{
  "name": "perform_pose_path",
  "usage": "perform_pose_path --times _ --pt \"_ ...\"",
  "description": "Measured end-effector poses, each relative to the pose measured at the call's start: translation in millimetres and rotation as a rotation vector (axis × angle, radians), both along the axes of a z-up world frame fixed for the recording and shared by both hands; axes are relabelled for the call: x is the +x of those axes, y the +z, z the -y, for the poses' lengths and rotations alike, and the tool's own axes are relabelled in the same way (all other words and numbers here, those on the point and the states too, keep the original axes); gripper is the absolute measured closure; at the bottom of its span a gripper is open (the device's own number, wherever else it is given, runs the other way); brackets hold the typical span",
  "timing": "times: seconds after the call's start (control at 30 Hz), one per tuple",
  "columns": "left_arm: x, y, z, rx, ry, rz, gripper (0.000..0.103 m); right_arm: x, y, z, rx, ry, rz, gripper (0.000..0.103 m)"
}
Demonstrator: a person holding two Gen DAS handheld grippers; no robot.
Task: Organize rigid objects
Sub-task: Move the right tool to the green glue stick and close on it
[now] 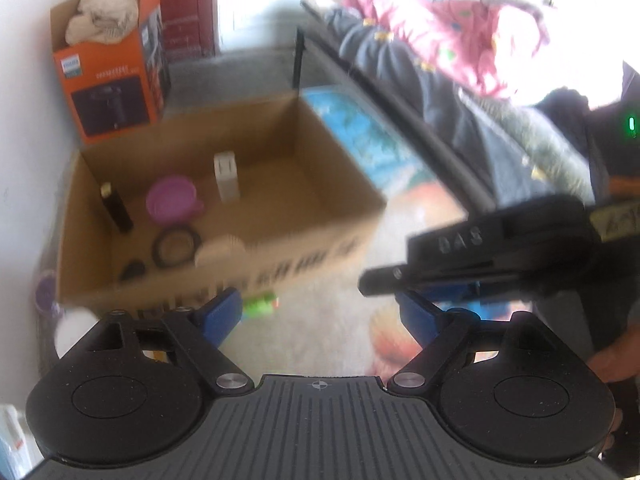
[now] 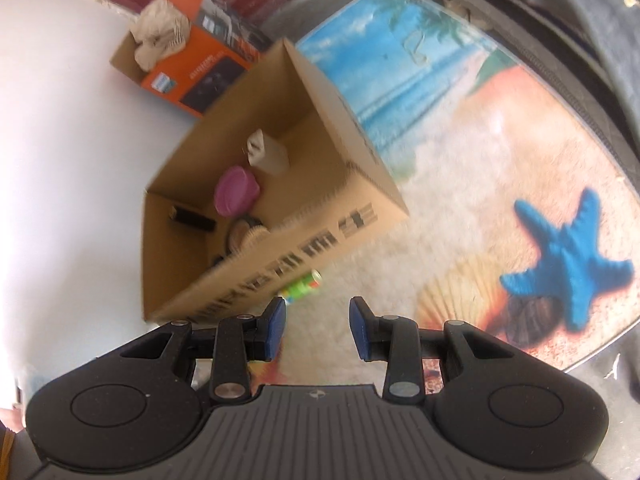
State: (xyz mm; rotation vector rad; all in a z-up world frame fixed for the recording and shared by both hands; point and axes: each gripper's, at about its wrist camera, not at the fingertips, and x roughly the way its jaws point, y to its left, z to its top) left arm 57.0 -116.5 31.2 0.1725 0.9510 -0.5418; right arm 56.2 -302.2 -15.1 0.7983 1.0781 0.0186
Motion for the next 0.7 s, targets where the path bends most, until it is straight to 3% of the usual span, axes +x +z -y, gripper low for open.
perform_pose_path --times 0.33,0.5,0.7 --pt "10.1 -67.4 1.7 0.119 0.069 -0.048 0.024 44.2 -41.0 -27.8 -0.064 0.134 0.019 0.067" --pt "22.6 -89.9 -0.1 0.13 0.118 -0.046 0.03 68.2 -59.9 -39.6 -0.088 0.206 0.045 0.067" --pt "31.9 -111.8 -9.5 0.103 0.167 -0.102 0.04 86.3 -80.7 -54.8 -0.106 0.324 0.063 0.068"
